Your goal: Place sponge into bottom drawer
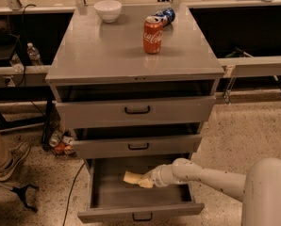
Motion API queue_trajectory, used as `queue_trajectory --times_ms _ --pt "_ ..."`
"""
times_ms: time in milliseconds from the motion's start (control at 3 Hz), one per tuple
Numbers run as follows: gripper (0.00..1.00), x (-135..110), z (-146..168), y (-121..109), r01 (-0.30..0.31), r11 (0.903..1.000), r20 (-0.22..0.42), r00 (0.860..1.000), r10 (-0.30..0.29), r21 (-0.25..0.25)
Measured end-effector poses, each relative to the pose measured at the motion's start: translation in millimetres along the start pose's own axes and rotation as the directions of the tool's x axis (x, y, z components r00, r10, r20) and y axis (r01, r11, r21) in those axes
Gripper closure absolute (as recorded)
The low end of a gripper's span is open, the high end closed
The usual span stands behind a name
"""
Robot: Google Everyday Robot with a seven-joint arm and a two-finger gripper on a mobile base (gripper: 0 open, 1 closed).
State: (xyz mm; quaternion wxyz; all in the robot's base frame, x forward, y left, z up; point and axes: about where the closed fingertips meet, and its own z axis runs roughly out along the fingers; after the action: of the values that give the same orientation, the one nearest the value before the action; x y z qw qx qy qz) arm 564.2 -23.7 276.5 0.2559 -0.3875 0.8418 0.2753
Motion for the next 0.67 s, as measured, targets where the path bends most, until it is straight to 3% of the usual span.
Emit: queue_trajectory --times_ms 667 --pt "0.99 5 32 -15 -0.077 0.9962 0.105 0.991 0.081 -0.04"
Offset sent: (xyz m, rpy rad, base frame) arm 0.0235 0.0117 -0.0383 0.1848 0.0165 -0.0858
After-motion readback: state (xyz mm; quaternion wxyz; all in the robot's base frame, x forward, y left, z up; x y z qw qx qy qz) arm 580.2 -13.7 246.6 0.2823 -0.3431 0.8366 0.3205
